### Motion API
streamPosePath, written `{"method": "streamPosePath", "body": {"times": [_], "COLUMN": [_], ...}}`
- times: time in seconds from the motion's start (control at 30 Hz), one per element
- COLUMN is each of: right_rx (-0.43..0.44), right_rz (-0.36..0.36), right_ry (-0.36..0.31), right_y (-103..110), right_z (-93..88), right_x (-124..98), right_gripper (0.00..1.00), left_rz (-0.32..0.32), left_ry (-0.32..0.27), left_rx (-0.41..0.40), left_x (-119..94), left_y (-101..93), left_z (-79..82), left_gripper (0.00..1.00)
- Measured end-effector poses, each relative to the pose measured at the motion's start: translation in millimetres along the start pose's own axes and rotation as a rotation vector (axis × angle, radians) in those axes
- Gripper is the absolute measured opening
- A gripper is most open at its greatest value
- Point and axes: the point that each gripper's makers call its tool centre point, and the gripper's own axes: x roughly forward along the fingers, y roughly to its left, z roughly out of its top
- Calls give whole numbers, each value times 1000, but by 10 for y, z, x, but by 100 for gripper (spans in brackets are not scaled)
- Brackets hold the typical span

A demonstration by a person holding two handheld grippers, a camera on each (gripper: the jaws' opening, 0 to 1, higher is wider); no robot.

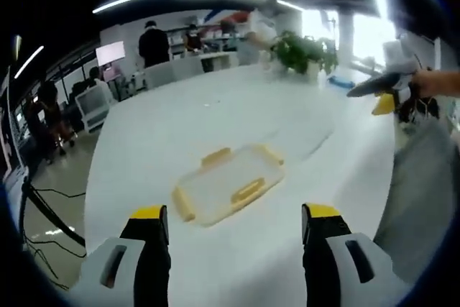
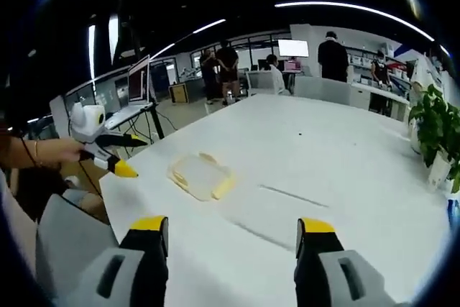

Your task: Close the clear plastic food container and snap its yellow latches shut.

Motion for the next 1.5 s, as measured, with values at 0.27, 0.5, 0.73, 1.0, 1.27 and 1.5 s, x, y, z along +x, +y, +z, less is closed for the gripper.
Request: {"method": "streamPosePath", "body": {"times": [0.27,0.5,0.73,1.0,1.27,1.5], "right_rx": [-50,-104,-182,-242,-344,-403], "right_rz": [58,118,191,268,317,350], "right_ry": [5,18,44,87,219,311], "right_y": [16,66,172,348,383,315], "right_z": [136,223,312,324,135,75], "right_x": [228,461,692,918,1138,1374], "right_gripper": [71,71,71,65,67,66], "left_rz": [9,-7,-42,-73,-102,-120], "left_ry": [26,39,77,131,167,188], "left_rx": [14,36,93,156,195,196], "left_x": [120,269,414,478,591,717], "left_y": [104,143,192,261,308,280], "left_z": [-32,8,-30,-139,-207,-251], "left_gripper": [74,73,73,72,71,70]}}
